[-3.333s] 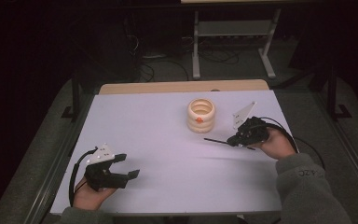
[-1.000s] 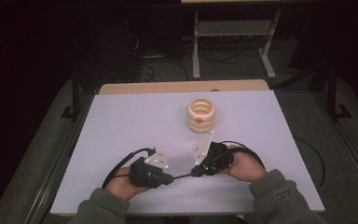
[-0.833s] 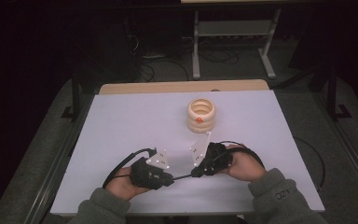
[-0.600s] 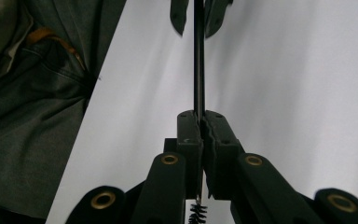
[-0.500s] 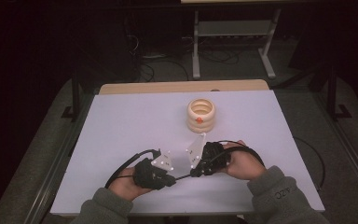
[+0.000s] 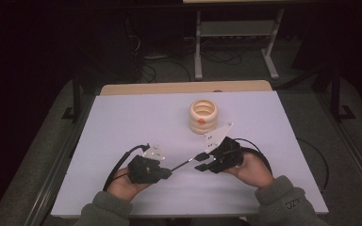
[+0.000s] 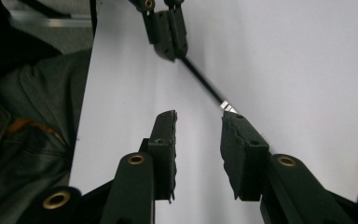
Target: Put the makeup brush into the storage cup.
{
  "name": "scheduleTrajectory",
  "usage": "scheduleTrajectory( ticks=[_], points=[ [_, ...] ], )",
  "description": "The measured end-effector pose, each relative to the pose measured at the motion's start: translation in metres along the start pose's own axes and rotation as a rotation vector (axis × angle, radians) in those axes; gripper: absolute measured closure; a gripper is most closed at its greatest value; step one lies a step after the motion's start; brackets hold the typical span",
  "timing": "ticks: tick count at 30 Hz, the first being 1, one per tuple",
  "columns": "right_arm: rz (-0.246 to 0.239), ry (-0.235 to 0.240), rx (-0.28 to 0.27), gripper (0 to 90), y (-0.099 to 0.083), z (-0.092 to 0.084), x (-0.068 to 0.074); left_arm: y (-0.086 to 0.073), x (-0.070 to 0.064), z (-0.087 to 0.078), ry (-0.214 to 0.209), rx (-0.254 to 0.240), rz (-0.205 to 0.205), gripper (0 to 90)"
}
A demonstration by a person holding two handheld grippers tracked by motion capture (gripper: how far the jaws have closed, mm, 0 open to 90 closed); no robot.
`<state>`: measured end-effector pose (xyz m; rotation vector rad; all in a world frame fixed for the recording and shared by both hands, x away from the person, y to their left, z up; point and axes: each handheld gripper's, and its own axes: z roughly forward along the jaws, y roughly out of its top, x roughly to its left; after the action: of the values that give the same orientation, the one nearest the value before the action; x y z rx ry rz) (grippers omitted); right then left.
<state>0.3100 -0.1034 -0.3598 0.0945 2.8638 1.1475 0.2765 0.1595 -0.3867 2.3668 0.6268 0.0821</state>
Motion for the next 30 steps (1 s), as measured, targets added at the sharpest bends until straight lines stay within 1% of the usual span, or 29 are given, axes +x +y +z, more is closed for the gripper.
scheduleTrajectory(
  ticks=[1,2,4,5,6,7,8,10,11,13,14,15,17,19,20,21,22,23,24,26,27,28,29,30],
  points=[
    [0.023,0.004,-0.004,63.4,-0.002,0.001,-0.001,0.000,0.001,-0.001,0.006,-0.003,0.002,85.3],
    [0.043,0.005,-0.008,62.7,-0.004,0.002,-0.002,0.000,0.001,-0.002,0.011,-0.015,-0.009,85.3],
    [0.113,0.017,-0.008,61.2,-0.008,0.006,-0.005,0.001,0.001,-0.004,0.019,-0.039,-0.020,85.3],
    [0.139,0.025,-0.009,60.6,-0.009,0.008,-0.007,0.002,0.002,-0.005,0.025,-0.046,-0.004,85.3],
    [0.150,0.023,-0.015,59.9,-0.010,0.011,-0.008,0.002,0.001,-0.006,0.027,-0.060,-0.013,85.3],
    [0.169,0.019,-0.024,59.0,-0.011,0.013,-0.009,0.003,0.001,-0.006,0.035,-0.069,0.002,85.3],
    [0.197,0.020,-0.037,58.8,-0.011,0.014,-0.010,0.003,0.000,-0.006,0.034,-0.079,-0.008,85.3],
    [0.248,0.018,-0.075,58.4,-0.012,0.016,-0.012,0.005,-0.001,-0.006,0.037,-0.105,-0.006,85.3],
    [0.272,0.015,-0.089,57.6,-0.012,0.016,-0.014,0.006,-0.002,-0.005,0.039,-0.120,-0.019,85.3],
    [0.309,0.001,-0.128,57.6,-0.012,0.019,-0.016,0.007,-0.003,-0.003,0.041,-0.121,-0.017,85.3],
    [0.343,0.025,-0.175,58.1,-0.012,0.020,-0.017,0.008,-0.003,-0.001,0.040,-0.115,-0.017,85.2],
    [0.343,0.025,-0.175,58.1,-0.012,0.020,-0.017,0.008,-0.003,0.002,0.041,-0.107,-0.009,85.2],
    [0.351,0.035,-0.201,60.6,-0.010,0.021,-0.018,0.008,-0.004,0.007,0.036,-0.099,-0.012,85.2],
    [0.361,0.043,-0.218,63.0,-0.010,0.022,-0.018,0.007,-0.005,0.012,0.036,-0.079,-0.004,85.2],
    [0.366,0.052,-0.224,64.3,-0.010,0.022,-0.018,0.007,-0.006,0.014,0.033,-0.075,-0.010,85.2],
    [0.371,0.056,-0.234,64.7,-0.010,0.022,-0.019,0.007,-0.006,0.015,0.033,-0.068,0.001,85.2],
    [0.371,0.060,-0.239,65.4,-0.010,0.022,-0.019,0.008,-0.007,0.017,0.031,-0.069,-0.005,85.2],
    [0.375,0.074,-0.251,67.4,-0.010,0.022,-0.020,0.009,-0.007,0.018,0.039,-0.051,0.020,85.3],
    [0.383,0.092,-0.266,71.9,-0.010,0.021,-0.020,0.009,-0.007,0.019,0.035,-0.050,0.025,85.3],
    [0.379,0.101,-0.275,77.3,-0.011,0.020,-0.021,0.010,-0.010,0.022,0.035,-0.050,0.020,85.2],
    [0.381,0.116,-0.279,78.5,-0.011,0.020,-0.021,0.011,-0.010,0.022,0.042,-0.043,0.041,85.2],
    [0.382,0.129,-0.289,80.0,-0.011,0.020,-0.021,0.011,-0.011,0.024,0.042,-0.035,0.039,85.1],
    [0.379,0.144,-0.292,82.0,-0.011,0.020,-0.021,0.012,-0.011,0.025,0.043,-0.026,0.053,84.9],
    [0.375,0.165,-0.304,83.8,-0.011,0.020,-0.021,0.012,-0.013,0.027,0.044,-0.037,0.045,84.3]
  ],
)
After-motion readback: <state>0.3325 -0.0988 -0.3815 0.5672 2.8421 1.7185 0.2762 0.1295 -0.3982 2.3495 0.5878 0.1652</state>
